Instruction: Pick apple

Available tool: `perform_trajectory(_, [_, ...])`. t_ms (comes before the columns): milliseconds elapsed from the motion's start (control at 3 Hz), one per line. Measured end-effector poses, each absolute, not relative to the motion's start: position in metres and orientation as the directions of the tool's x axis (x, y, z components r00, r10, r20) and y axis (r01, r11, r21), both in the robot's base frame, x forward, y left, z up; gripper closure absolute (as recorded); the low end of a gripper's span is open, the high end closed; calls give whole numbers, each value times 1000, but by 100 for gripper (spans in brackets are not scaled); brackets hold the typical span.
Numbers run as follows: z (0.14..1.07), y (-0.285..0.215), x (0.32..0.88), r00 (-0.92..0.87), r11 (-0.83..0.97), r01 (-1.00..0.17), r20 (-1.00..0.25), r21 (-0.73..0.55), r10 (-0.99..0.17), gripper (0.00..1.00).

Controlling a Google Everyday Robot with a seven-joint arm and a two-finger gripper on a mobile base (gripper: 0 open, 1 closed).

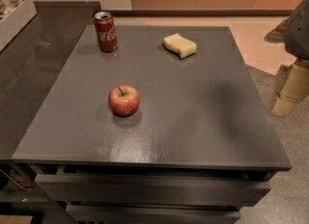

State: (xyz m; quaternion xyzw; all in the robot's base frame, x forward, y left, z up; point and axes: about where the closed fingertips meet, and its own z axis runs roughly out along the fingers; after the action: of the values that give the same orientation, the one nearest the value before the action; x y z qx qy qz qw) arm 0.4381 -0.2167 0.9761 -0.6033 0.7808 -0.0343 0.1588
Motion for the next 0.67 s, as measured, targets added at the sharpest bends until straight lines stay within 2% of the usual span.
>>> perform_trajectory(667, [966, -198, 443, -196, 249, -939, -225, -239, -954, 0])
